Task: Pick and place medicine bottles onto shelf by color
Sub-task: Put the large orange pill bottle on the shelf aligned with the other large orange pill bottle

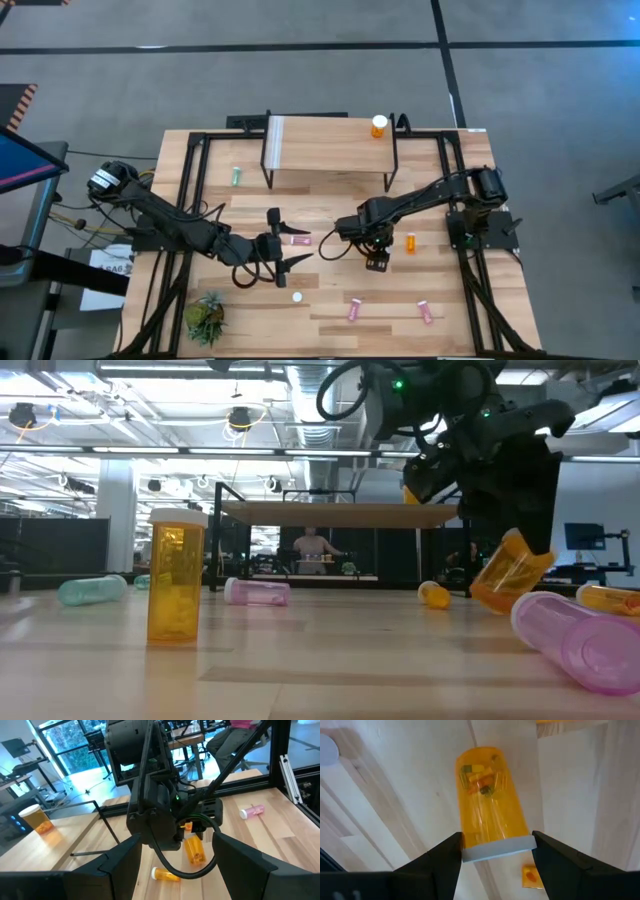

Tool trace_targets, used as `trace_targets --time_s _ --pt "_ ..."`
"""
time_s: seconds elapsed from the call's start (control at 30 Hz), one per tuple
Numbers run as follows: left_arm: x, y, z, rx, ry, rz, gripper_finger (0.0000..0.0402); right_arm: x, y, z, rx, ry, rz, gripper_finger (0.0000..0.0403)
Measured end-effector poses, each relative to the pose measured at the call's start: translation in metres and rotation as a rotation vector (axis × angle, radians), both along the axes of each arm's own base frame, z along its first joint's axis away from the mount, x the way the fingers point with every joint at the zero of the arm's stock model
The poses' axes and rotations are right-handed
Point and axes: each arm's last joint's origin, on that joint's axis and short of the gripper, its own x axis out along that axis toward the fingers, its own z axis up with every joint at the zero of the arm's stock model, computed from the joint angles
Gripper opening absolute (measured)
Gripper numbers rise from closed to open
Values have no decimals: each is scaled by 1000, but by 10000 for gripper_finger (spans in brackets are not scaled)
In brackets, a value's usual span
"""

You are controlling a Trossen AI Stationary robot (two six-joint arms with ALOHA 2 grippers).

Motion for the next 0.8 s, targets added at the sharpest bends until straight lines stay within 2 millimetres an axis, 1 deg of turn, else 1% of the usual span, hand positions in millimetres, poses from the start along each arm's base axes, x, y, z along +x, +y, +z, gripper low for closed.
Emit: trace_targets --time_s 0.23,0.47,0.8 --pt "0 0 0 -1 0 1 233 -2 0 0 -6 29 -13 255" --pt "0 0 0 -2 1 1 233 -16 -2 4 -28 178 -15 255" --pt "0 0 0 0 4 1 233 -16 -2 4 -37 186 -48 255"
